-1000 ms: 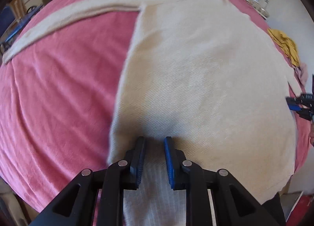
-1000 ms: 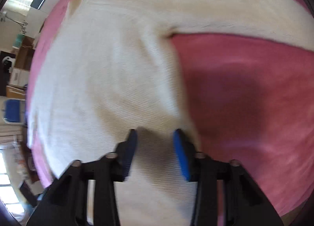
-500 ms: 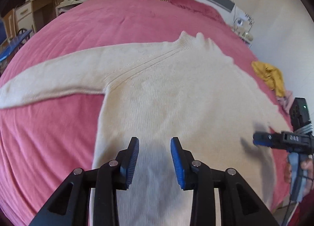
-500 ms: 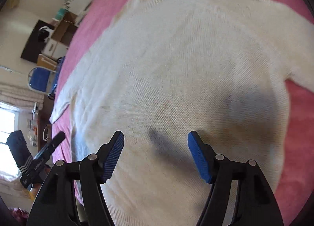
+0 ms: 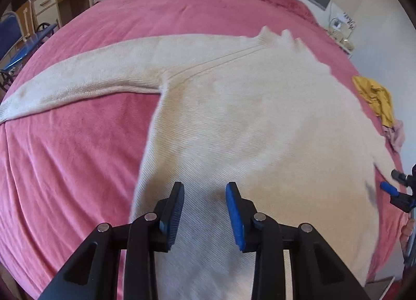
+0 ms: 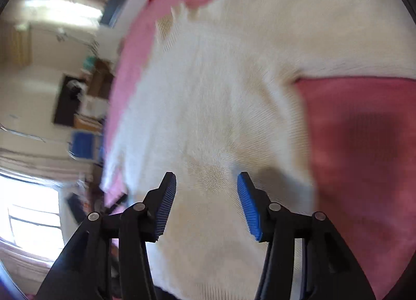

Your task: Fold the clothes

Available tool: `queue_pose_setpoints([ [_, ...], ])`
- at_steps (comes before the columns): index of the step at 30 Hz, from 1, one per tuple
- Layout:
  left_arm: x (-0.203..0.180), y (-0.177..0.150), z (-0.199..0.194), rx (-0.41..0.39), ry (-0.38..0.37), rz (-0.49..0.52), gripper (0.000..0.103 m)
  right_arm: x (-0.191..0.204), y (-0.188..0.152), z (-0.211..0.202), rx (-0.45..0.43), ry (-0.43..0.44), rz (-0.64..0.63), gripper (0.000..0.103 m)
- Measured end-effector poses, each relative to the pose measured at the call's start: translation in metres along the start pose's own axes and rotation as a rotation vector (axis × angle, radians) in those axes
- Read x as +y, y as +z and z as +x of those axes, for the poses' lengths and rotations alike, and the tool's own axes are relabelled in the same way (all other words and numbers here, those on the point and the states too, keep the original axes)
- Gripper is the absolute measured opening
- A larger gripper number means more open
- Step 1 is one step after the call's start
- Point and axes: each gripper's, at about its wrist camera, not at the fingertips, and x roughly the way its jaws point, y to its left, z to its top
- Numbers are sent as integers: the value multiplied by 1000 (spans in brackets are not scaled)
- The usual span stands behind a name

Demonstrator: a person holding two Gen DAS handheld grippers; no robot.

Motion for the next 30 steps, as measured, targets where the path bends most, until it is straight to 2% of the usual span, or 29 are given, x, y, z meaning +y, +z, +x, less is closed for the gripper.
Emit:
queue_pose_setpoints([
  [2,-2,-7,-10,-17,-20,-10,34,-27,9,-47,-82,35,47,59],
  [4,-15,-20,-15,-21,-24,10,34,-85,29,-95,-188,-16,129,60],
  [7,-38,-25,-10,12,-37,36,34,-176,58,-180,-343,-107,288,69],
  [9,-52,-33,-11,30,-40,54,34,-208,78,-183,-426,-180,390,69],
  [11,-67,-27,-2,44,-37,80,34,-229,97,-208,-469,-288,425,69],
  [13,-80,-21,7,53,-44,99,34,-228,108,-199,-487,-309,468,69],
  [16,-99,-16,14,61,-58,128,34,-244,129,-206,-508,-284,518,70],
  [21,-132,-12,16,66,-80,184,34,-251,148,-205,-469,-288,513,70],
  [23,-145,-11,17,68,-88,207,34,-245,143,-212,-450,-334,490,69],
  [27,-160,-13,15,74,-100,248,34,-242,163,-198,-411,-408,460,69],
  [30,-165,-8,18,85,-110,261,34,-238,166,-199,-342,-478,407,69],
])
